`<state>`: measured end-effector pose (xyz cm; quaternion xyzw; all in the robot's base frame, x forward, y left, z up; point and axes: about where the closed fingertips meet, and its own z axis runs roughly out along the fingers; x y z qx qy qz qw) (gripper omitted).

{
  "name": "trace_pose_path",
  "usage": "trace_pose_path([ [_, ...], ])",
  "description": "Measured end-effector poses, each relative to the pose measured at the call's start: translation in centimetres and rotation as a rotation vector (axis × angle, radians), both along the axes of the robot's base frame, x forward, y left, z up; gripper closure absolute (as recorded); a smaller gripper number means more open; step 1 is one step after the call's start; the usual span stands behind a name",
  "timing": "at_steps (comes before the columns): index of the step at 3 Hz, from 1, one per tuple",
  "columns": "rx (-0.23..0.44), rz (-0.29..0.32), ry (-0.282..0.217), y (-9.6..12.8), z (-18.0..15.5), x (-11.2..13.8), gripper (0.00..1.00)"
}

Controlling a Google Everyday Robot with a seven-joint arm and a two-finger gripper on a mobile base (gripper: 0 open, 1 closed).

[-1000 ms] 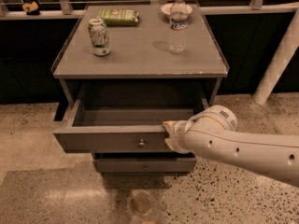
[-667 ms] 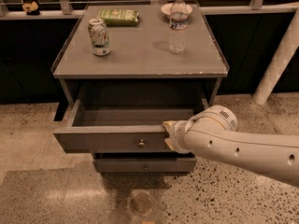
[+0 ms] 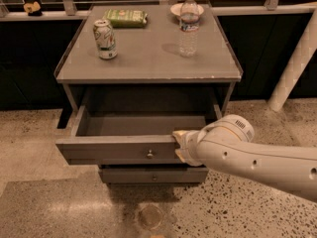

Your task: Open top drawer

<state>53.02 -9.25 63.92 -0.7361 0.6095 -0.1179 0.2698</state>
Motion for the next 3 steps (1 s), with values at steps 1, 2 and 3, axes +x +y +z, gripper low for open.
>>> trace_pose_path([
  [1, -0.003, 0.006, 0.001, -0.13, -0.03, -0.88, 1.00],
  [2, -0.004, 0.007, 0.001, -0.13, -0.03, -0.88, 1.00],
  [3, -0.008, 0.026, -0.003, 0.01, -0.14, -1.56, 1.00],
])
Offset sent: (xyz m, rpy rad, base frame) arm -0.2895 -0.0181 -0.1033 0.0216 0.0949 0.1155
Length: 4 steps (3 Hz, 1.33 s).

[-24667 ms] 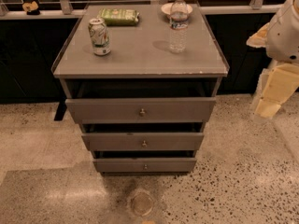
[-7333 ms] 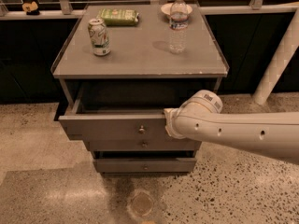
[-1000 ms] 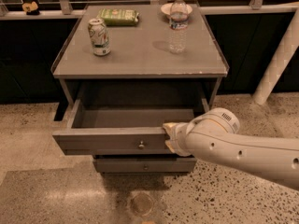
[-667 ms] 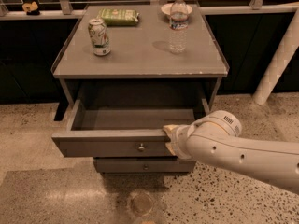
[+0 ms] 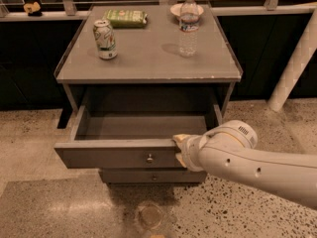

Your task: Open top drawer

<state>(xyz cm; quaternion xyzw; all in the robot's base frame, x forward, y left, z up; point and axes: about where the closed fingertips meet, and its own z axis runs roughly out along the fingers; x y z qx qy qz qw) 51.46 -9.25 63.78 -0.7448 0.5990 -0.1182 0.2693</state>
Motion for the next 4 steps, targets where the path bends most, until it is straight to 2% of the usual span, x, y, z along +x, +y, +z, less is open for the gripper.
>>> trace_pose_path([
  [3, 0.005, 0.010, -0.003, -0.1, 0.2, -1.0, 1.00],
  [4, 0.012, 0.013, -0.004, -0.4, -0.3, -2.8, 1.00],
])
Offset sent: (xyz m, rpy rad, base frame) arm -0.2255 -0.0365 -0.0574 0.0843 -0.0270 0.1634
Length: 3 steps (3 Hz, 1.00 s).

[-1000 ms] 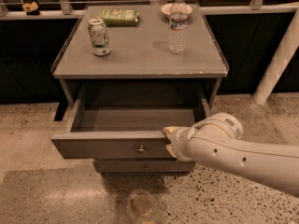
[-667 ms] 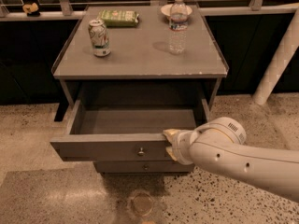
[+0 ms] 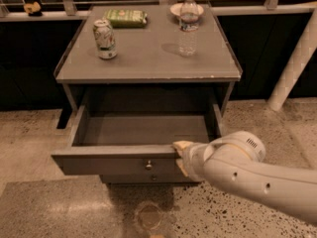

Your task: Open top drawer

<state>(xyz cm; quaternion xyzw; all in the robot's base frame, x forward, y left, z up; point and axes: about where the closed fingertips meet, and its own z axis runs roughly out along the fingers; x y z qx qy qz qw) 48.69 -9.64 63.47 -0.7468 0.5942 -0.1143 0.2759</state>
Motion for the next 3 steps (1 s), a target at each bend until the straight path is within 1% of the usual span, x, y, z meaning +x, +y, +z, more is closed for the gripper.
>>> trace_pose_path([
  [1, 0.000, 0.000, 0.000, 0.01, 0.51, -0.02, 1.00],
  [2, 0.000, 0.000, 0.000, 0.01, 0.51, -0.02, 0.82],
  [3, 0.000, 0.000, 0.000, 0.01, 0.51, -0.02, 0.59],
])
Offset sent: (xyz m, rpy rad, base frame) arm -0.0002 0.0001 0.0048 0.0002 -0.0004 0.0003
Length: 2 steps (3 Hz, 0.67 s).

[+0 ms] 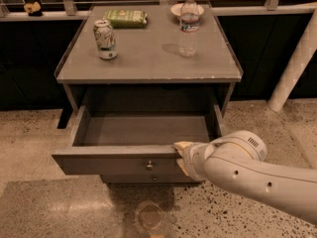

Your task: Open top drawer

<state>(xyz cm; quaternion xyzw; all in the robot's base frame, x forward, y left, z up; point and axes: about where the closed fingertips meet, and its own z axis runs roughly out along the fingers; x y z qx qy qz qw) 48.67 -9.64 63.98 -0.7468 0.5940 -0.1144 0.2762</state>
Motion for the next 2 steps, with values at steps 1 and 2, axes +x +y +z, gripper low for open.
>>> trace_pose_path([
  [1, 0.000, 0.000, 0.000, 0.00, 0.00, 0.00, 0.36],
  [2, 0.000, 0.000, 0.000, 0.00, 0.00, 0.00, 0.12],
])
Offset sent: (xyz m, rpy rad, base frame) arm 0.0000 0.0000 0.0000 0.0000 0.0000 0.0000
